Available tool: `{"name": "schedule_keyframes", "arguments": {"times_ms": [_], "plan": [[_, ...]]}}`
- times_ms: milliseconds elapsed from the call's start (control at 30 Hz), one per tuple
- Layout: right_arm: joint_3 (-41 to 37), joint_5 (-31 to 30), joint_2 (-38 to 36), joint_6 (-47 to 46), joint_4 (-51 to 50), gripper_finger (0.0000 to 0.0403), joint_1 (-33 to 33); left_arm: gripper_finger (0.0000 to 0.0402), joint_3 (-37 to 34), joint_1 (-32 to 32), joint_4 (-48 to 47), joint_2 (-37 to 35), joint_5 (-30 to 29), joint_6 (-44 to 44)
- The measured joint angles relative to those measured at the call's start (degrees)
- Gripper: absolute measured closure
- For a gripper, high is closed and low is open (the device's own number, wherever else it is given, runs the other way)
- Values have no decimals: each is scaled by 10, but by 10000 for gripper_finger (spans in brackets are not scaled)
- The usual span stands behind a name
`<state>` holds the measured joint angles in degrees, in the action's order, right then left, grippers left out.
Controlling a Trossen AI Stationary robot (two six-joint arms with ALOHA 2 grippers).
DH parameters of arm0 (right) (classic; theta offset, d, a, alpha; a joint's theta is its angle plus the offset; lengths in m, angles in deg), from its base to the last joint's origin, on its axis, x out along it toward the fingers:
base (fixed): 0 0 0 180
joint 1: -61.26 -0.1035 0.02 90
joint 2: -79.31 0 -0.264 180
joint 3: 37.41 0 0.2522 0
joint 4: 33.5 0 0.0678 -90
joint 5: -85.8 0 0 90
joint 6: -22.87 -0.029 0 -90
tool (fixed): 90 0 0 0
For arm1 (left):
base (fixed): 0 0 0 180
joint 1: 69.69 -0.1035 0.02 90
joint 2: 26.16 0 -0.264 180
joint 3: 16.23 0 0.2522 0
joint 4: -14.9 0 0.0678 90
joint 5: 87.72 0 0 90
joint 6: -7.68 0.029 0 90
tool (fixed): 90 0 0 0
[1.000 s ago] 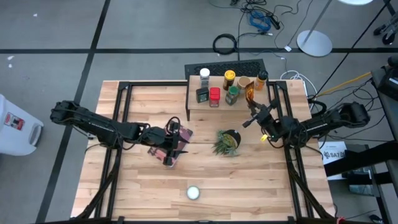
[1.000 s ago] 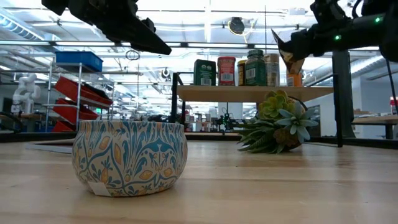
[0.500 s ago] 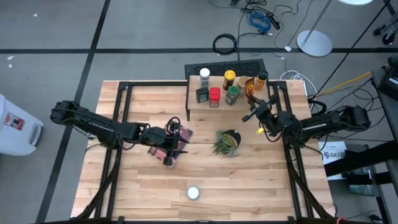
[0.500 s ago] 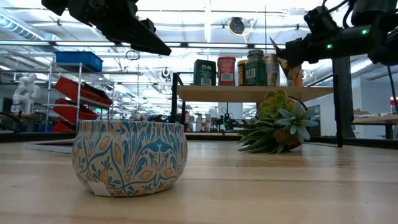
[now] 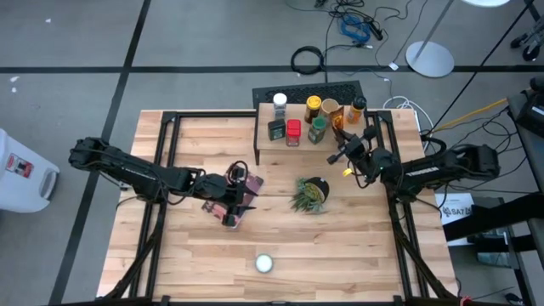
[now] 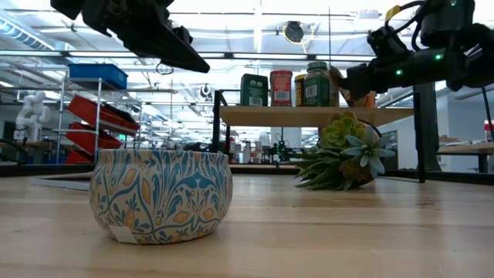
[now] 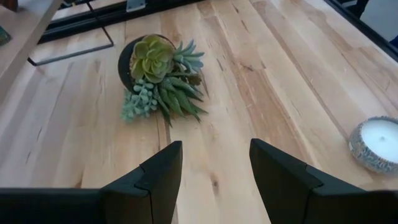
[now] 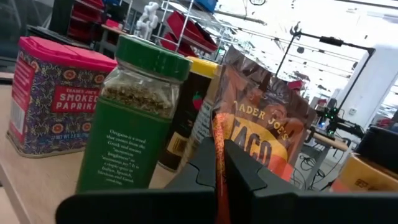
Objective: Shelf spices
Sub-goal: Put the orange seasoning bag on the shelf
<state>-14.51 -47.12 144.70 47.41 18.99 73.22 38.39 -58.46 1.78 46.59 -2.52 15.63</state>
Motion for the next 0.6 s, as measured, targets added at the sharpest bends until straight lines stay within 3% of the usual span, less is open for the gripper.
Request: {"name": "schedule_keyframes", "arguments": {"times_ms": [200, 600], "plan": [[0, 4, 6, 0, 22, 399, 0, 203, 0, 0, -2, 0, 0, 0], [0, 9, 6, -2, 21, 352, 1, 203, 0, 1, -12, 0, 0, 0]]}}
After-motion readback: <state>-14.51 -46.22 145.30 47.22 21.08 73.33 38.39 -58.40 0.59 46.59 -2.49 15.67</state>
